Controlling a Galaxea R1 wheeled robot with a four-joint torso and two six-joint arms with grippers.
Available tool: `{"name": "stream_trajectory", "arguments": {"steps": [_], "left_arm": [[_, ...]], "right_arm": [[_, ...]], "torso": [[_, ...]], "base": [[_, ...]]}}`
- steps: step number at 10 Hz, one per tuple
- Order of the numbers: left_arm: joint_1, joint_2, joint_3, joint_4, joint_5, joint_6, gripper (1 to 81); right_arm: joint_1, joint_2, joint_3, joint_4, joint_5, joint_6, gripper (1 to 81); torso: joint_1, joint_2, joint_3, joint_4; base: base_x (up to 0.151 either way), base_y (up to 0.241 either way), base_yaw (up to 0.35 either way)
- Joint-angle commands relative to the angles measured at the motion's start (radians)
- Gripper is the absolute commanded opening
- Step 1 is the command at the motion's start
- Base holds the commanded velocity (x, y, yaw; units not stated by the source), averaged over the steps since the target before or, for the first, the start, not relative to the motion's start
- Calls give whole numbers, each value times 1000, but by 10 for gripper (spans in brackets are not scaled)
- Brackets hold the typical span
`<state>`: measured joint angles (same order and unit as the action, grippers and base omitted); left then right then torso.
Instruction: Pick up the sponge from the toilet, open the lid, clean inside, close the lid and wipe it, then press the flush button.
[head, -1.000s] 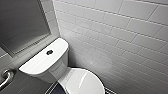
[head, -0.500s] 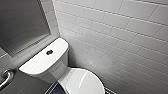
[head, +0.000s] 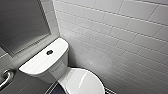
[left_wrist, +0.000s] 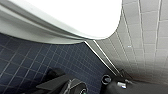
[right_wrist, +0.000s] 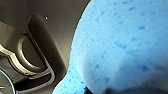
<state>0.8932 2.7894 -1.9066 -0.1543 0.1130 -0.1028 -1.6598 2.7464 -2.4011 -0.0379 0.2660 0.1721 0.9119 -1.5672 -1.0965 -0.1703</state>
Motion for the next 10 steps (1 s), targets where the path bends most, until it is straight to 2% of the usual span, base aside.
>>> {"name": "stream_trajectory", "arguments": {"steps": [1,4,6,10], "left_arm": [[-98,23,64,-22,56,-8,811],[-122,49,17,-74,42,-35,811],[-124,79,-51,-74,31,-95,811],[-124,81,-66,-74,-68,-169,811]], "right_arm": [[-7,-20,-4,-4,-97,-59,10],[-1,11,-4,0,-100,-52,10],[-5,15,1,9,-97,-37,10],[-7,15,8,13,-99,1,10]], "torso": [[0,0,0,0],[0,0,0,0],[0,0,0,0],[0,0,0,0]], "base": [[0,0,0],[0,0,0],[0,0,0],[0,0,0]]}}
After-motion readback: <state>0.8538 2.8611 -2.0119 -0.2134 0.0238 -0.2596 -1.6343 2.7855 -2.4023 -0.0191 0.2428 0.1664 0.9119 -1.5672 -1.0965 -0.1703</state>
